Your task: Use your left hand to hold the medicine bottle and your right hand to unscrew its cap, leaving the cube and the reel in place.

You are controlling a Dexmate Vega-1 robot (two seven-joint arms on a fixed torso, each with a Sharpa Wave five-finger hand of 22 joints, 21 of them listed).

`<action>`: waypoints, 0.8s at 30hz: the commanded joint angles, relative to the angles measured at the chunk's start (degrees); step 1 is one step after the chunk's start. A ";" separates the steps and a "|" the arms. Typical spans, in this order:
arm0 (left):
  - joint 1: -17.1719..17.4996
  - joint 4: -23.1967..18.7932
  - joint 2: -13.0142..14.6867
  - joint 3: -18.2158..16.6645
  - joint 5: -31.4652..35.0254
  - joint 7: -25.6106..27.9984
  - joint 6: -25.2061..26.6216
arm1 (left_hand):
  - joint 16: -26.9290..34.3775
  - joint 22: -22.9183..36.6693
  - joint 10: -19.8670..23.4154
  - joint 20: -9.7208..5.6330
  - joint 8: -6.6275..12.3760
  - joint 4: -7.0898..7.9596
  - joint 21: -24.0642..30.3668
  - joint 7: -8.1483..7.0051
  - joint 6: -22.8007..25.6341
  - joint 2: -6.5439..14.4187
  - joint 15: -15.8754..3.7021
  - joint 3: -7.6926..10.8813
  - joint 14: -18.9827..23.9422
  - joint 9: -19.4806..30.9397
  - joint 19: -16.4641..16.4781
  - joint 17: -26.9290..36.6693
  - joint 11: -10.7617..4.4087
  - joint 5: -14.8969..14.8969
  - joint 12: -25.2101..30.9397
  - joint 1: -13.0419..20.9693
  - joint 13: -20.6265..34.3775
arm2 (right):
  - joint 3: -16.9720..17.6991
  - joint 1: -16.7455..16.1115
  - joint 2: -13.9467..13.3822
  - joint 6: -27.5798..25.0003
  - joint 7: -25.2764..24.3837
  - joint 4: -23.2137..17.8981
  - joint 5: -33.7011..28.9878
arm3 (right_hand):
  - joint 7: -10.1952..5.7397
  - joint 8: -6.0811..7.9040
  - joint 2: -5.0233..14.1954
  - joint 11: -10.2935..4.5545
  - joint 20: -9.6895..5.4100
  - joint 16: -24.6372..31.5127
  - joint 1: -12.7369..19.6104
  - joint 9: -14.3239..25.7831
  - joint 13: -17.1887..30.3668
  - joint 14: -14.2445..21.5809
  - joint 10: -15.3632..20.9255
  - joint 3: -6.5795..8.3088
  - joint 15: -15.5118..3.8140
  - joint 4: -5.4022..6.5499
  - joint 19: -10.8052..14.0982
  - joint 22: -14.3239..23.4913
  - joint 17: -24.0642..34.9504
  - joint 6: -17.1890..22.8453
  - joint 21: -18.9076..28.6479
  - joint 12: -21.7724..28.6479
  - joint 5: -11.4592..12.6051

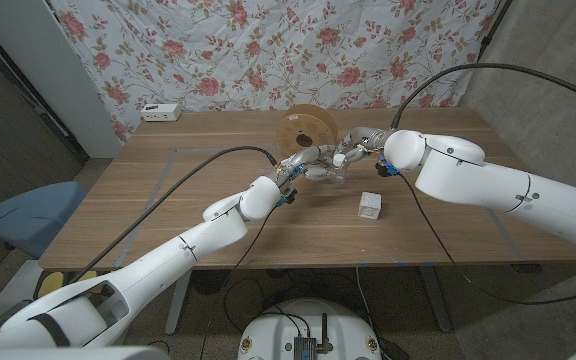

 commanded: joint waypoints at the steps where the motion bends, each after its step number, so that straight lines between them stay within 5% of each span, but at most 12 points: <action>1: 0.22 0.07 0.16 -0.08 -0.06 0.09 -0.42 | -0.11 0.15 0.37 -5.20 -0.15 0.00 0.00 -0.30 0.26 0.17 -5.83 0.54 0.63 0.30 -0.36 0.01 -0.13 0.37 0.23 -0.30 0.07 | 1.49 -0.40 -0.24 1.83 2.14 0.44 1.49 | -0.01 -1.51 -1.03 0.21 -0.11 -0.23 -0.32 -0.27 0.35 -0.59 -1.09 -0.53 0.47 0.30 -0.90 0.12 0.17 -2.45 -0.18 -0.13 0.19; 24: -0.28 0.84 0.05 -0.05 0.04 -0.04 -1.13 | -0.12 0.14 0.49 -5.29 -0.10 -0.08 0.02 -0.28 0.46 0.15 -5.88 0.93 0.74 0.30 -0.29 0.02 -0.28 0.35 0.24 -0.36 0.05 | 3.59 -1.24 -0.81 3.23 3.26 0.41 2.97 | 5.93 -6.96 -4.09 3.13 0.52 -1.07 -3.99 -1.19 0.48 -2.86 -5.37 -3.64 2.92 1.26 -2.73 0.08 -0.15 -11.48 -0.24 -0.17 -0.91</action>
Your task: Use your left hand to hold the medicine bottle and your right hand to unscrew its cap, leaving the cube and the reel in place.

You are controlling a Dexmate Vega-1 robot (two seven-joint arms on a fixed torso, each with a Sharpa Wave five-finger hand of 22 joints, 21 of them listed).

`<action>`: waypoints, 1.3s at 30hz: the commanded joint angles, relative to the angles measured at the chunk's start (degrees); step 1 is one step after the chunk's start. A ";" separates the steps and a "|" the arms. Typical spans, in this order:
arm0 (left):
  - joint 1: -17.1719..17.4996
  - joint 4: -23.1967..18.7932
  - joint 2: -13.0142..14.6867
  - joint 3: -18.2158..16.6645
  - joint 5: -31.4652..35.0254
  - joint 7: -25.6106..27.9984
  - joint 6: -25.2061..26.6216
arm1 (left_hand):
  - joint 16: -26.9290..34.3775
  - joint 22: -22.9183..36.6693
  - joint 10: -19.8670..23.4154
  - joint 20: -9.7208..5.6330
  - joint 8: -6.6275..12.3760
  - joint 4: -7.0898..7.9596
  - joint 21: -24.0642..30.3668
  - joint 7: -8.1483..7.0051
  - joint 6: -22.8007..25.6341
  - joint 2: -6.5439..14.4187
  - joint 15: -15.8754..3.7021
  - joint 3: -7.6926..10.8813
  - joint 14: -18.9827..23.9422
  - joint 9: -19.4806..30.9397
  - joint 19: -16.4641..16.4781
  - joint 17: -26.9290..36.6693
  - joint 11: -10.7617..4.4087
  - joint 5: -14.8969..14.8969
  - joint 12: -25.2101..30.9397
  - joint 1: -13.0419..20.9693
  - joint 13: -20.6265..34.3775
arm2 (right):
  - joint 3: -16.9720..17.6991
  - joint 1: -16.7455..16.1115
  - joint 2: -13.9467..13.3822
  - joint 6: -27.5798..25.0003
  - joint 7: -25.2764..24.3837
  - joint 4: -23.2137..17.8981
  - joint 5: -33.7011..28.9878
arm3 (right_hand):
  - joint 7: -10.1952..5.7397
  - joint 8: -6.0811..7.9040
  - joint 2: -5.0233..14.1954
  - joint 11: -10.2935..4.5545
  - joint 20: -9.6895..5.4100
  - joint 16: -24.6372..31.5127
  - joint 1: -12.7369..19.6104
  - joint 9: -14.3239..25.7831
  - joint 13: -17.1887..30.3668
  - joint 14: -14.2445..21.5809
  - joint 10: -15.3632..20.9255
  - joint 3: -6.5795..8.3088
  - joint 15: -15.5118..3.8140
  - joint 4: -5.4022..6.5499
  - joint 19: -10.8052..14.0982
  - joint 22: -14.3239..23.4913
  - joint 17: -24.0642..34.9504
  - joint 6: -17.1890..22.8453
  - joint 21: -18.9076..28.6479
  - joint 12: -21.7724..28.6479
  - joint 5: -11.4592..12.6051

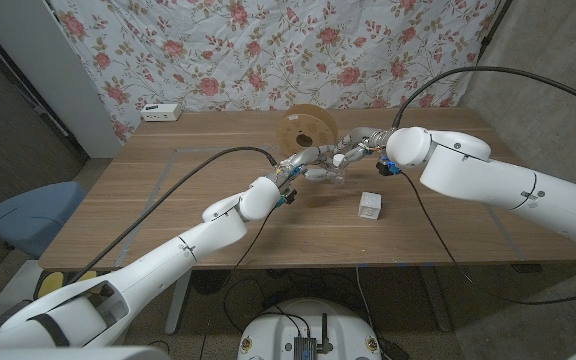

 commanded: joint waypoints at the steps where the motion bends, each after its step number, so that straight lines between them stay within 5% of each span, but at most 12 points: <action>1: -0.16 0.16 -0.13 -0.09 0.13 0.04 0.20 | -0.13 0.14 0.52 -5.30 -0.09 0.07 0.03 -0.31 0.48 0.36 -5.92 0.37 0.73 0.30 -0.28 0.01 -0.28 0.35 0.37 -0.11 0.08 | 0.92 -0.07 -0.25 0.79 1.02 0.17 0.75 | 0.91 -0.57 -0.46 0.68 0.24 -0.11 -1.33 0.08 0.19 -0.43 -0.83 -0.85 0.47 0.22 -0.66 0.08 0.02 -1.07 -0.03 0.03 -0.38; 19: -0.22 0.19 -0.18 0.02 0.68 0.50 -0.06 | -0.17 0.14 0.64 -5.34 -0.11 -0.05 0.03 -0.23 0.50 0.31 -6.05 0.72 0.64 0.30 -0.24 0.00 -0.37 0.35 0.39 -0.03 0.08 | 0.08 1.39 -0.28 -1.68 1.88 -0.60 0.57 | 4.44 -0.97 -2.89 2.07 1.53 -0.33 -8.90 0.26 0.26 -1.72 -2.49 -4.43 2.15 2.83 -1.49 0.13 0.14 -1.73 0.10 0.34 -1.65; 39: 0.11 0.05 -0.24 0.03 0.92 0.82 -0.10 | -0.15 0.14 0.66 -5.34 -0.13 -0.09 0.02 -0.22 0.52 0.23 -6.01 1.03 0.68 0.30 -0.22 0.01 -0.26 0.35 0.37 -0.04 0.08 | -3.27 4.23 0.60 -8.43 -0.97 -2.20 0.44 | 5.97 0.15 -3.76 3.67 2.87 -0.23 -13.83 0.69 0.27 -1.95 -1.65 -6.61 3.85 4.51 -1.46 0.16 0.21 1.01 0.27 0.89 -1.36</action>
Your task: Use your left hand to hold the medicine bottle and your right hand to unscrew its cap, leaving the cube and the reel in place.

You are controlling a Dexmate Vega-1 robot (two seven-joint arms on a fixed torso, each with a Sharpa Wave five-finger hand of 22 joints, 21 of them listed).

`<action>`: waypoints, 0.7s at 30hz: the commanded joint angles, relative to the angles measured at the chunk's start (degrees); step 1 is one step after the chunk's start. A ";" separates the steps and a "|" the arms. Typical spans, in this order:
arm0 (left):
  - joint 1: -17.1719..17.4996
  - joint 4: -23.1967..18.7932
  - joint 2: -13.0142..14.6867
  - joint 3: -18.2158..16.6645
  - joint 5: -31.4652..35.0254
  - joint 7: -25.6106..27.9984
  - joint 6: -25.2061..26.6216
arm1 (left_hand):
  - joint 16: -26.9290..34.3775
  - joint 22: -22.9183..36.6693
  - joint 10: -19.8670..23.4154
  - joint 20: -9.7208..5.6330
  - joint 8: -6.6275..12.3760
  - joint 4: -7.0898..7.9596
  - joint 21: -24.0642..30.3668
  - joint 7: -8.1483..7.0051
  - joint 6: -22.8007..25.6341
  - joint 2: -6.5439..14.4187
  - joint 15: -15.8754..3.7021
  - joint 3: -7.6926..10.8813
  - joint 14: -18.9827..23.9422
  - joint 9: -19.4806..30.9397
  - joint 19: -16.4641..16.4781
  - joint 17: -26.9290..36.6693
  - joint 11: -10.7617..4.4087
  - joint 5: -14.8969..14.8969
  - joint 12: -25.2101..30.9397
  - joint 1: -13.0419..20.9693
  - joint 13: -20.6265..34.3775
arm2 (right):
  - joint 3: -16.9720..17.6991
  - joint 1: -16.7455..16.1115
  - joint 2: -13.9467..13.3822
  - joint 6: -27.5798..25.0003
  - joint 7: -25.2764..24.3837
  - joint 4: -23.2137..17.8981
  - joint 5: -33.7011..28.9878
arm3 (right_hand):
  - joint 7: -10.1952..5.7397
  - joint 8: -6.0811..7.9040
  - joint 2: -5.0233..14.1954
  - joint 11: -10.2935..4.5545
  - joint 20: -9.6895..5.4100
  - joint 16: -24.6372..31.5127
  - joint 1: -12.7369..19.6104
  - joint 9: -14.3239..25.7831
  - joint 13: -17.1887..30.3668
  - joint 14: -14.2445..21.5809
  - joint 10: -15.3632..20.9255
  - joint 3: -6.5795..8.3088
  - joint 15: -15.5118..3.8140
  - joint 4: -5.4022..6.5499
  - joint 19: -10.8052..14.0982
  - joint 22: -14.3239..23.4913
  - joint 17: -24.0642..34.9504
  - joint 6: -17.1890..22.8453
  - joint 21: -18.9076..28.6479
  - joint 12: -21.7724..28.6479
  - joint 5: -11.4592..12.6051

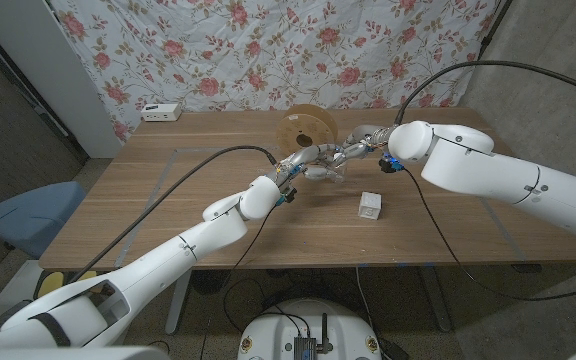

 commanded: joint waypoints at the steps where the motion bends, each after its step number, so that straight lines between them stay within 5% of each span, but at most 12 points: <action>1: 0.21 -0.12 -0.05 0.06 0.16 0.16 -0.03 | -0.15 0.14 0.69 -5.39 -0.13 0.10 0.03 -0.10 0.39 0.23 -6.01 0.41 0.69 0.30 -0.21 0.01 -0.26 0.35 0.32 -0.04 0.30 | -2.10 1.80 0.60 -4.36 -2.12 -0.92 -0.04 | 0.09 0.58 -0.13 0.86 1.02 -0.02 -1.12 0.28 0.28 0.17 0.00 -0.77 0.68 0.38 0.23 0.17 0.20 1.10 0.28 0.44 0.16; 9: 0.21 -0.01 0.01 0.02 -0.03 0.00 -0.33 | -0.14 0.14 0.60 -5.36 -0.13 0.14 0.02 -0.11 0.42 0.23 -6.01 0.51 0.74 0.30 -0.22 0.02 -0.28 0.34 0.28 -0.14 0.30 | -6.38 5.64 0.82 -6.88 -2.25 -1.07 0.16 | 0.49 1.28 -0.57 1.34 1.48 0.08 -3.83 0.54 0.26 0.25 0.57 -1.96 1.45 1.36 0.28 0.18 0.23 2.87 0.34 0.63 0.39; 21: 0.04 0.33 -0.11 -0.04 -0.20 -0.07 -0.50 | -0.13 0.14 0.58 -5.40 -0.15 0.26 0.02 -0.15 0.38 0.11 -5.86 0.57 0.77 0.30 -0.21 0.02 -0.23 0.31 0.26 -0.46 0.30 | -6.79 5.21 -0.35 -4.09 -3.43 -1.24 -0.05 | 2.44 0.52 -0.02 2.44 2.84 0.08 -7.07 0.83 0.24 0.00 0.48 -2.86 2.98 2.57 0.37 0.17 0.25 1.29 0.42 0.56 0.28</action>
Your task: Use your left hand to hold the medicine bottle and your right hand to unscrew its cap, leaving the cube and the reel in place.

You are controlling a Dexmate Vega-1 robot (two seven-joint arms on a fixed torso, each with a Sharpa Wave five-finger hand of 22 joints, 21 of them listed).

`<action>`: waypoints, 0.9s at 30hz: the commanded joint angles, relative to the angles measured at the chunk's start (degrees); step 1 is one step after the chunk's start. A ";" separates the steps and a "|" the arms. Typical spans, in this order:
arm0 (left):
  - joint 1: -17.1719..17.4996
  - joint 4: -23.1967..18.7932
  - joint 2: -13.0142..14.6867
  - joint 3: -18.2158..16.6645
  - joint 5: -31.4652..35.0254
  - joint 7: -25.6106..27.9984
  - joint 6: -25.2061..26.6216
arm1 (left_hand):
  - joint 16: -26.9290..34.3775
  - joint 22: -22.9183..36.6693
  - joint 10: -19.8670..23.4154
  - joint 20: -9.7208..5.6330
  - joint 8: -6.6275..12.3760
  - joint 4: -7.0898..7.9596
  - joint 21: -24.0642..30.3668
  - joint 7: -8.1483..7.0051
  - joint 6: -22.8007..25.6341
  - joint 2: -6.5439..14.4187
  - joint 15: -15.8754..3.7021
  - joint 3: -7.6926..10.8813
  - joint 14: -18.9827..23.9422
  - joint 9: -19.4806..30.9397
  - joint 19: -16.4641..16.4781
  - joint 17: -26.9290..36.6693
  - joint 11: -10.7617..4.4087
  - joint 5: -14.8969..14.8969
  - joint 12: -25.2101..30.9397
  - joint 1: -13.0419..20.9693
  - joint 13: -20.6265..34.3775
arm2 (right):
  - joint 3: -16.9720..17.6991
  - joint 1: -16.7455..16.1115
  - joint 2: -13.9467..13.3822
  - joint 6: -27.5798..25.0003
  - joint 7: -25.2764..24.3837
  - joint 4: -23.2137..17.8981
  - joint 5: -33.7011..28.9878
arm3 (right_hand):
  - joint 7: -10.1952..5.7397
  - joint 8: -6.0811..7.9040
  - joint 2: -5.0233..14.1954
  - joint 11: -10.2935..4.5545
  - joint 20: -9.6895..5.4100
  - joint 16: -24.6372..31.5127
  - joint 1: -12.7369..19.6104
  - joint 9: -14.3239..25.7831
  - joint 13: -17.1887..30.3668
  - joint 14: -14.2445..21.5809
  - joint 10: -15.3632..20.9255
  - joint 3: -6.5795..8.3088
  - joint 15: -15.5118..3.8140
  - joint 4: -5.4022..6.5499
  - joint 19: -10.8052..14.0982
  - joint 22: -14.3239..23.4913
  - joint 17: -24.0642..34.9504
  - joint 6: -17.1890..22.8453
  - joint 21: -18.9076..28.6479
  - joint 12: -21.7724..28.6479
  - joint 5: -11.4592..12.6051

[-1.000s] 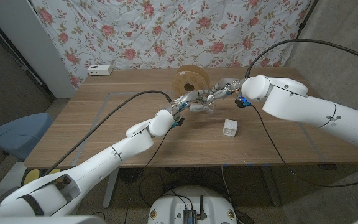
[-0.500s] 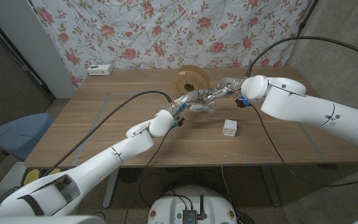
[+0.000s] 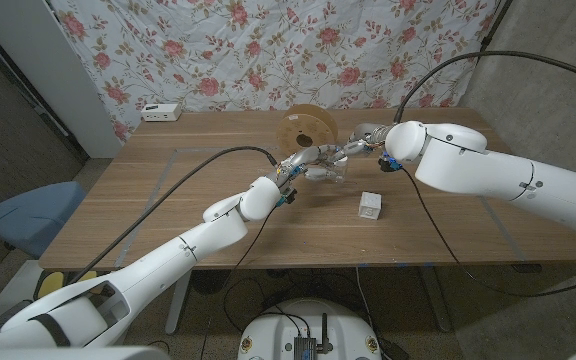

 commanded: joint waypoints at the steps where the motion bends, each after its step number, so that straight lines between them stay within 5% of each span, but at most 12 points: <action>1: -0.13 0.35 -0.10 -0.09 -0.23 -0.15 -0.17 | -0.14 0.14 0.55 -5.42 -0.16 0.13 0.02 -0.18 0.39 0.09 -5.86 0.42 0.76 0.30 -0.21 0.02 -0.18 0.31 0.19 -0.48 0.35 | -2.17 1.52 -0.48 0.25 -0.15 0.01 -0.10 | 0.88 -0.22 0.19 0.92 0.58 0.07 -0.06 0.32 0.24 0.12 0.19 0.10 0.65 0.08 0.68 0.17 0.08 0.01 0.51 0.12 0.36; 9: -0.43 0.86 -0.20 -0.02 -0.43 -0.33 -0.66 | -0.14 0.14 0.66 -5.44 -0.14 0.20 0.02 -0.16 0.44 0.01 -5.83 0.44 0.76 0.30 -0.21 0.02 -0.06 0.29 0.24 -0.68 0.35 | -3.28 2.19 0.00 -0.86 -0.30 0.34 -0.68 | 2.27 -0.35 0.19 1.81 1.07 -0.04 1.06 0.43 0.22 0.30 0.18 0.79 1.50 -1.22 1.19 0.05 -0.26 -0.17 0.54 0.10 1.26; 27: -1.15 2.01 -0.60 0.07 -0.63 -0.50 -1.29 | -0.15 0.14 0.67 -5.47 -0.14 0.27 0.01 -0.21 0.51 -0.15 -5.88 0.56 0.77 0.30 -0.22 0.01 -0.04 0.31 0.23 -1.09 0.36 | -7.00 4.53 1.44 -3.18 -2.80 1.21 -1.78 | 1.61 2.27 -1.53 2.17 0.99 0.17 3.99 1.38 0.20 1.96 2.04 2.00 0.99 -4.82 2.37 -0.02 -0.73 4.72 0.56 0.45 2.04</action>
